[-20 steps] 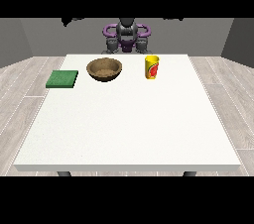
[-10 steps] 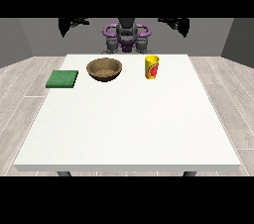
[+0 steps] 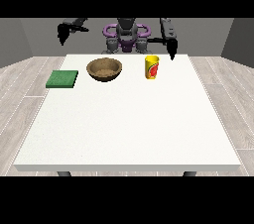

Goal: Pick the cup and pour the ball into the bowl, then pick the bowl and place it on the pad

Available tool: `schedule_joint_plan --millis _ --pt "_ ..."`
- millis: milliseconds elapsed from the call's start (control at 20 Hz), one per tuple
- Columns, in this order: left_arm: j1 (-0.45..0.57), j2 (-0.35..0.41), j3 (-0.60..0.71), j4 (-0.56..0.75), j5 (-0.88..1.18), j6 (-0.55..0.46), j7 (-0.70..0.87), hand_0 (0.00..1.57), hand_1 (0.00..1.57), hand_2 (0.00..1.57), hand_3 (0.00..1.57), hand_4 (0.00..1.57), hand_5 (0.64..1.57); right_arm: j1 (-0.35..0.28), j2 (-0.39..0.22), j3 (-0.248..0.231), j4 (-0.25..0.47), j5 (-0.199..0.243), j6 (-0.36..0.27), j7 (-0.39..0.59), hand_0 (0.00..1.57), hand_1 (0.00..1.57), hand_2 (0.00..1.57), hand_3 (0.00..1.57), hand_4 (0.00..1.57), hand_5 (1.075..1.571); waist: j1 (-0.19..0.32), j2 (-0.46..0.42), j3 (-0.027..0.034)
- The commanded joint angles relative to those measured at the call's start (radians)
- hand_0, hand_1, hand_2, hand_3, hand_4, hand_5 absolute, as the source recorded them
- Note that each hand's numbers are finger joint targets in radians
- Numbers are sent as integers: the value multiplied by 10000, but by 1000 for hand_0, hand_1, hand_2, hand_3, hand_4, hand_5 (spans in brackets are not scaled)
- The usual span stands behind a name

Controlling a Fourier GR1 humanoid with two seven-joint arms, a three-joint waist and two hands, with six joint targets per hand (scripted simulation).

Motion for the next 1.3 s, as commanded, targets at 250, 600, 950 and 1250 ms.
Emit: schedule_joint_plan --millis 250,600,950,1250 --pt "-1114 -267 530 3200 -474 846 -3370 0 0 0 0 0 1517 -299 -253 -288 529 -71 727 -1415 0 0 0 0 0 1570 -582 1502 -1" --pt "-2302 116 964 5887 -289 804 -4439 0 0 0 0 0 1520 -266 -51 -48 923 302 656 -1638 0 0 0 0 0 1571 -619 1249 -3" --pt "-2926 155 1209 7372 -248 1095 -5644 0 0 0 0 0 1526 -716 -262 -256 1130 140 743 -1748 0 0 0 0 0 1571 -878 1698 -7" --pt "-2675 57 560 7366 -1649 3663 -5943 1286 1286 1571 1571 1403 1268 -821 -717 -569 1506 -249 1272 -1606 0 0 0 0 0 1570 -1216 1545 -1"
